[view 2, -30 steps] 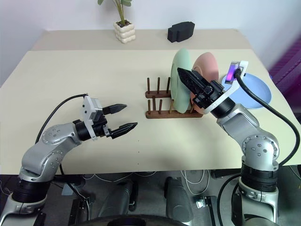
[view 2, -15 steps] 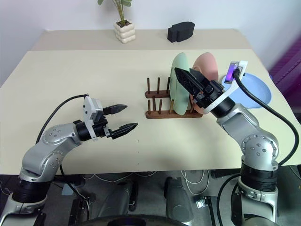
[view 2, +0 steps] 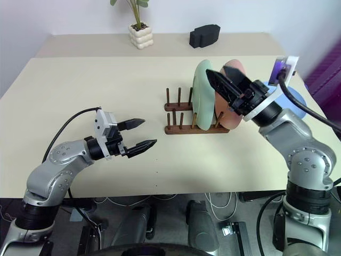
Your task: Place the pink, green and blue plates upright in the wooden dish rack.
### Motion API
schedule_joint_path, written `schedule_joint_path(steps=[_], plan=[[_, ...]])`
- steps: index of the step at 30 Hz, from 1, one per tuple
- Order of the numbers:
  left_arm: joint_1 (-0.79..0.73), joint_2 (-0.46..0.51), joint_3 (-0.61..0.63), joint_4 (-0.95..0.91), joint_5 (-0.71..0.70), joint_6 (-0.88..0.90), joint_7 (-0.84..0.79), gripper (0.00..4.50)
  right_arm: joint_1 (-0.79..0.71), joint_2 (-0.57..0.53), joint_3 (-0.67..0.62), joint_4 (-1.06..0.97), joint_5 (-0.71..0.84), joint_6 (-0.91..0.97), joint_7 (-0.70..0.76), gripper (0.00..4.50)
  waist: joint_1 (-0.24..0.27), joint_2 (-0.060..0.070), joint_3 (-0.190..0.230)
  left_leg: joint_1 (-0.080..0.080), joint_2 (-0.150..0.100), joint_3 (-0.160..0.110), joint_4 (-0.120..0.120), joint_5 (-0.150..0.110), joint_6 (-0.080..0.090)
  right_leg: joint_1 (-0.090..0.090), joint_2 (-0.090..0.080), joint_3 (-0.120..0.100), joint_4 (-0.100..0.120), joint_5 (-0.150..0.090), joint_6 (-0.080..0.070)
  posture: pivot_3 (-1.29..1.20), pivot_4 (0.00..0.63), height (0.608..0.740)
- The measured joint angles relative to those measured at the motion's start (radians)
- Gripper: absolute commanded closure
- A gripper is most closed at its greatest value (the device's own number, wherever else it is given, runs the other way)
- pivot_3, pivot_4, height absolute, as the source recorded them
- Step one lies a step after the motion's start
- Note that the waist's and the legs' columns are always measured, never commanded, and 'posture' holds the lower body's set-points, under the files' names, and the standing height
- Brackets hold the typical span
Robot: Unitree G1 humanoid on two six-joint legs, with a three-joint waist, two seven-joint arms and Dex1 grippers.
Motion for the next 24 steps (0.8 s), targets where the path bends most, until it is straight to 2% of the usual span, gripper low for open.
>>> schedule_joint_path(steps=[2,6,12,17,20,24], plan=[[0.000,-0.002,-0.001,0.000,0.000,-0.003,0.000,0.00,-0.005,-0.061,-0.021,0.018,-0.067,-0.036,0.046,0.03,0.004,0.000,0.000,-0.001,0.000,0.000,0.001,0.000,0.000,0.000,0.000,0.000,0.000,0.000,0.000,0.00,0.150,0.736],[-0.001,-0.002,-0.001,0.008,0.001,-0.009,-0.003,0.00,0.027,-0.224,-0.137,0.199,-0.217,-0.120,0.185,0.03,0.015,0.000,0.000,-0.001,-0.001,0.001,0.002,-0.001,0.001,0.002,0.000,0.000,-0.003,0.000,0.000,0.00,0.150,0.736],[-0.002,-0.004,-0.005,0.014,0.007,-0.010,-0.016,0.00,0.137,-0.331,-0.167,0.444,-0.453,-0.251,0.338,0.03,0.016,0.004,-0.002,0.000,-0.001,0.002,0.002,-0.001,0.002,0.002,0.000,0.001,-0.003,0.000,0.000,0.00,0.150,0.736],[-0.006,-0.011,-0.021,0.026,0.013,-0.010,-0.021,0.00,0.250,-0.362,0.023,0.560,-0.765,-0.408,0.373,0.03,0.005,0.006,-0.004,0.001,-0.002,0.003,0.002,-0.001,0.002,0.002,0.000,0.002,-0.002,0.000,-0.001,0.00,0.150,0.736],[-0.014,-0.014,-0.027,0.035,0.018,-0.011,-0.026,0.00,0.239,-0.343,0.129,0.635,-0.904,-0.483,0.350,0.03,-0.004,0.007,-0.004,0.002,-0.002,0.004,0.002,-0.001,0.002,0.002,0.000,0.003,-0.001,0.000,-0.001,0.00,0.150,0.736],[-0.024,-0.016,-0.033,0.040,0.019,-0.012,-0.032,0.00,0.148,-0.303,0.231,0.762,-1.042,-0.579,0.324,0.03,-0.007,0.007,-0.004,0.003,-0.002,0.004,0.002,-0.001,0.002,0.002,0.001,0.003,-0.001,0.000,-0.001,0.00,0.150,0.736]])
